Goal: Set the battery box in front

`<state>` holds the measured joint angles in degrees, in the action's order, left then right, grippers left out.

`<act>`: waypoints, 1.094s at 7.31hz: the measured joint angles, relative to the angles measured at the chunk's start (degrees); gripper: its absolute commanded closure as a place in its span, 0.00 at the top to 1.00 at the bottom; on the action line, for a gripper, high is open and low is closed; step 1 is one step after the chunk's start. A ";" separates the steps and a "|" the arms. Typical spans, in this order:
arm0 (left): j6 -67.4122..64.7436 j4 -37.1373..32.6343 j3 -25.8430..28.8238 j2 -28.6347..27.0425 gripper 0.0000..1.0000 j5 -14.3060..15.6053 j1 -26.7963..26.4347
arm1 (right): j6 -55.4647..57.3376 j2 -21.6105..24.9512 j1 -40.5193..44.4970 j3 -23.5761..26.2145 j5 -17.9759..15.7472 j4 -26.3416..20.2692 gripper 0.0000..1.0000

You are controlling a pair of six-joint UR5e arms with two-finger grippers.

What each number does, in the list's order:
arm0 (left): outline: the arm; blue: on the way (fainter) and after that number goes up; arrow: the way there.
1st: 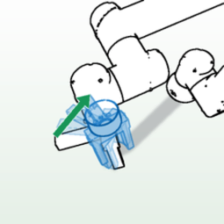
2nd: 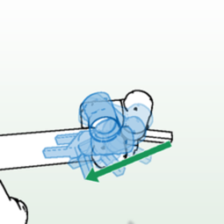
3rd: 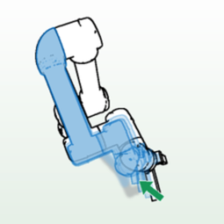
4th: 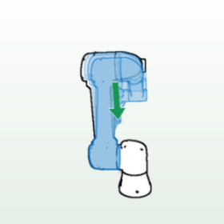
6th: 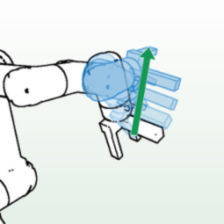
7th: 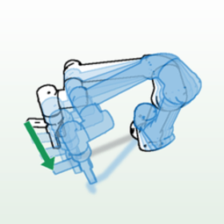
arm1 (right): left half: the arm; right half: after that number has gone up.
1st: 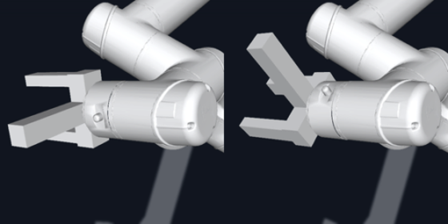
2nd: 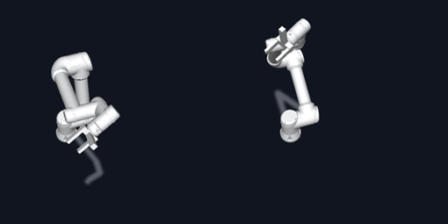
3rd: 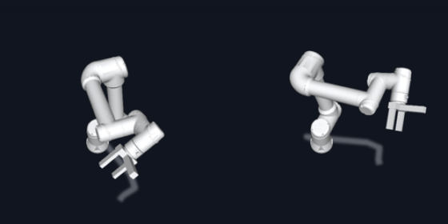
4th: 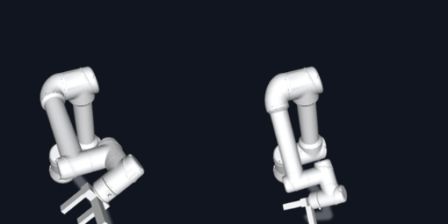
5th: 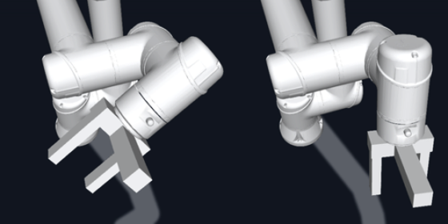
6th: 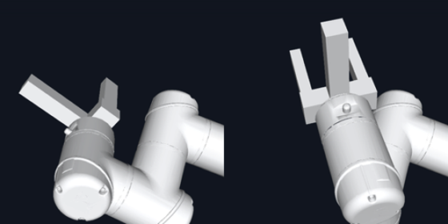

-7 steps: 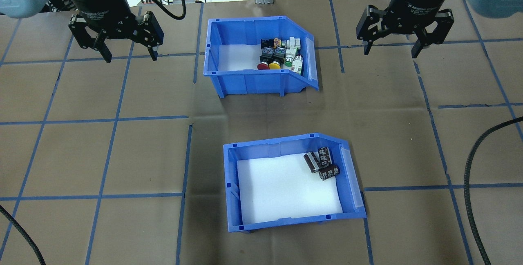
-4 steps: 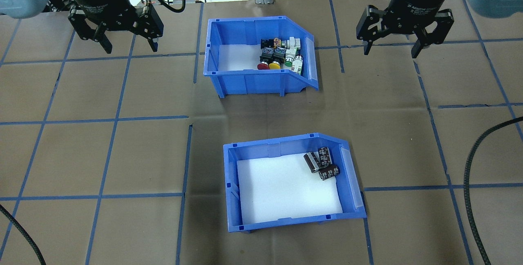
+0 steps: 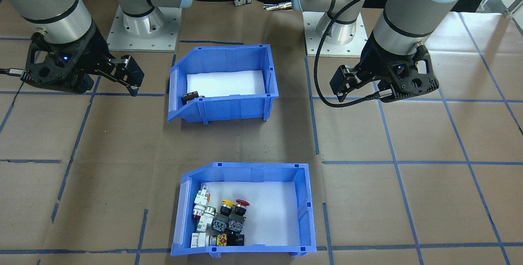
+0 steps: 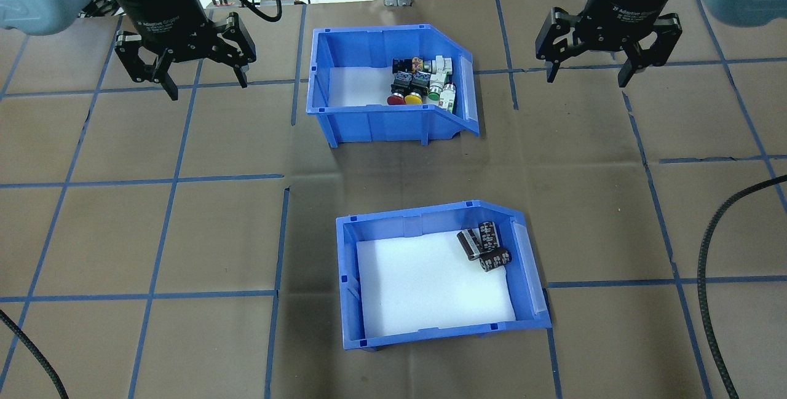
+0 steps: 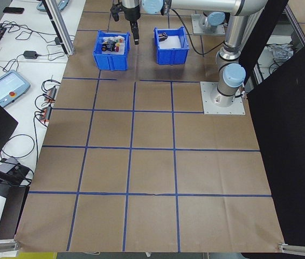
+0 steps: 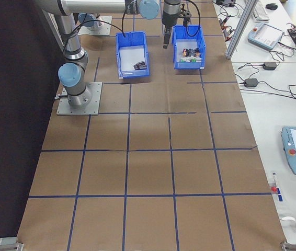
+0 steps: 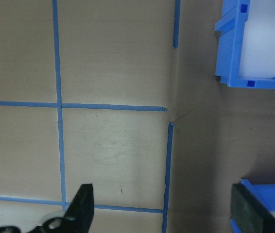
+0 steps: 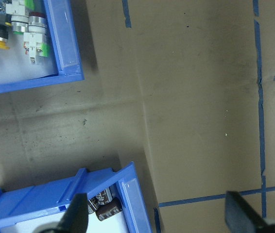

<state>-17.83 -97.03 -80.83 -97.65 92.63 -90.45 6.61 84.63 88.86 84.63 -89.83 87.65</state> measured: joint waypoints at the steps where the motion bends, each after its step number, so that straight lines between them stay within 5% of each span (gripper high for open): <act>1: -8.90 -1.96 -1.07 1.34 1.00 -0.18 -0.17 | -1.08 -0.11 0.02 -0.09 0.16 0.08 1.00; 5: -42.49 -4.34 -15.19 12.77 1.00 -7.00 -1.51 | -18.34 -4.42 2.73 -6.19 3.68 -0.04 1.00; 8: -68.37 -3.18 -20.45 15.78 0.99 -11.76 -12.60 | -37.41 -12.80 9.21 -13.87 3.85 1.52 1.00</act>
<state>-86.20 -100.21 -101.28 -81.88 80.87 -103.05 -30.80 71.83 98.07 70.76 -85.98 89.18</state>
